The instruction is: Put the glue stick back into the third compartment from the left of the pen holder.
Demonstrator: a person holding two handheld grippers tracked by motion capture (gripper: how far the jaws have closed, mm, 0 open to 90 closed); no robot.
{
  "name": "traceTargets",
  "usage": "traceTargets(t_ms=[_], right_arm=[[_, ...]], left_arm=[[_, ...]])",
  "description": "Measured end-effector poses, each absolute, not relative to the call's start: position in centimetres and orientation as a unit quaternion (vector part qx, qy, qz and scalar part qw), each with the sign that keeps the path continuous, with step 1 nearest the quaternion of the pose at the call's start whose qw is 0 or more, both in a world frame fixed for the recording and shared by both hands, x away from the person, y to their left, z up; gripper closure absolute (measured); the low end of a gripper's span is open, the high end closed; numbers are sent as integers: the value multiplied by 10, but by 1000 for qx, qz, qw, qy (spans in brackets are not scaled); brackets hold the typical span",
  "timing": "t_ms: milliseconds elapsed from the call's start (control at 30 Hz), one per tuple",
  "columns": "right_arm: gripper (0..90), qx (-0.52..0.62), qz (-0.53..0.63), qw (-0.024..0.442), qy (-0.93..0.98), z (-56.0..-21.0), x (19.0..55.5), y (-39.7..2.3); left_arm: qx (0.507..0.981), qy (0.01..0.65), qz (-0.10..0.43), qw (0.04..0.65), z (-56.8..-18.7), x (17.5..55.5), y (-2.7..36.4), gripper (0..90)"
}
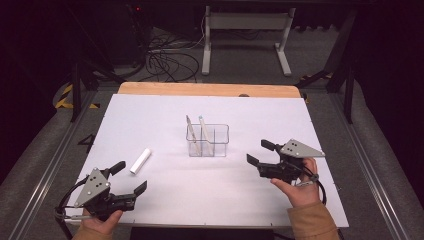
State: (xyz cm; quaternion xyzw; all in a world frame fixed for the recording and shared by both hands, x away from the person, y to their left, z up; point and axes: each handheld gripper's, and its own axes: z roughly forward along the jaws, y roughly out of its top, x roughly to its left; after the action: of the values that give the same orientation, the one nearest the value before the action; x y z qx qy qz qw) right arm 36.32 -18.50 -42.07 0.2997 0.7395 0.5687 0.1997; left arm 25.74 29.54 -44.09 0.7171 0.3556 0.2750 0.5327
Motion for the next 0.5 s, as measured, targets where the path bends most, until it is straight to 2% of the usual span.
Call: traceTargets(t_ms=[500], right_arm=[[245,312,570,191,736,-427,359,-193]], left_arm=[[743,374,256,493,-430,273,293,81]])
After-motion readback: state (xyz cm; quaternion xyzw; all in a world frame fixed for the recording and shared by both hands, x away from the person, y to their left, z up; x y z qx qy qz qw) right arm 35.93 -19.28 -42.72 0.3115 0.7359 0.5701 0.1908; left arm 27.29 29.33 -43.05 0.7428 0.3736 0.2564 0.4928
